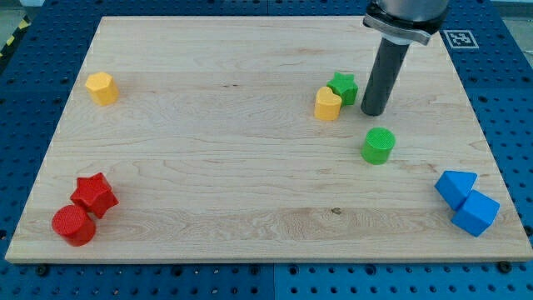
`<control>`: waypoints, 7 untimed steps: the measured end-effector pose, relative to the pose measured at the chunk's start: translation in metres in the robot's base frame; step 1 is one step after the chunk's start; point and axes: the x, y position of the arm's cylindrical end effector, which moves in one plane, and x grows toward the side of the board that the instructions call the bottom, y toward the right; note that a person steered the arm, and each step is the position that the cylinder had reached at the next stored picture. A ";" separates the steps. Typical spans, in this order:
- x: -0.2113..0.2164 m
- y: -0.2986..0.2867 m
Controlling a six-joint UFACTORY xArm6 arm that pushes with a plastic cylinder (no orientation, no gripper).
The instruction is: Push the yellow heart towards yellow hexagon
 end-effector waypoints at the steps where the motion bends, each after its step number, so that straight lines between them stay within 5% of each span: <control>1: -0.002 -0.015; 3: -0.016 -0.099; 7: 0.027 -0.104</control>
